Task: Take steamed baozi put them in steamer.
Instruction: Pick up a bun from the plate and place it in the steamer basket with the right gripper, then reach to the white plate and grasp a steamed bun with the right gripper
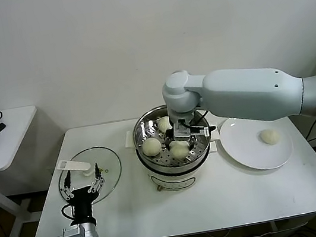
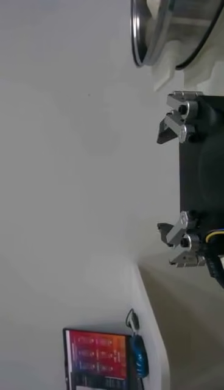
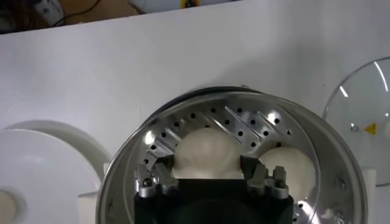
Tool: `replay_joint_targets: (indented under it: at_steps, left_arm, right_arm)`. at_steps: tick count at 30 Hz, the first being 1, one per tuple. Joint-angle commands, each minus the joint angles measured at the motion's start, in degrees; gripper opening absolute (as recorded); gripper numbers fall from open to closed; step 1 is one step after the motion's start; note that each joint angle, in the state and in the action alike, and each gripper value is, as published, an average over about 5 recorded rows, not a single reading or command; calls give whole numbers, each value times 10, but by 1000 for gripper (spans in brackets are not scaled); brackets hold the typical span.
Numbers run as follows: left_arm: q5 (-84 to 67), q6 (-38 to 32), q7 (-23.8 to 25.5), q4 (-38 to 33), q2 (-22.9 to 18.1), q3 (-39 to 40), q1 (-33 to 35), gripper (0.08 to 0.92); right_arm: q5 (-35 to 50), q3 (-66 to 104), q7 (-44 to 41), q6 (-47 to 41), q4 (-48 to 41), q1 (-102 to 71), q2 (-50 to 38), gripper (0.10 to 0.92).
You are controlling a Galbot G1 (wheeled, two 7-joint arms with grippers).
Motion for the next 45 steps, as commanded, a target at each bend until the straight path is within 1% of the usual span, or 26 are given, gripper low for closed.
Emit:
replay_joint_targets:
  at_steps: [1,20,26,31,39,45]
  left_arm:
    - [1,0,0,3,-2,1,-2,823]
    - [1,0,0,6,-2,1,-3,823]
    - [1,1,-1,5,-2,1,-5,823]
    - [1,3,-1,4,-2,1,-5,823]
    - [1,3,-2,3,-2,2,-4,823]
    - [-1,3,-2,3,1,2,-4,823]
  right_arm:
    - [-24,3,1,5,0,-22,4,712]
    - [-26,15,11,14,-5,-37,9,725]
    - [-27,20,11,24,-4,-34,5,810]
    - [-24,24,9,31,-1,-23,0,822]
    - [0,30,0,57,-6,24,-17,823]
    - [61,26,-4,52,-13,94,-46,823]
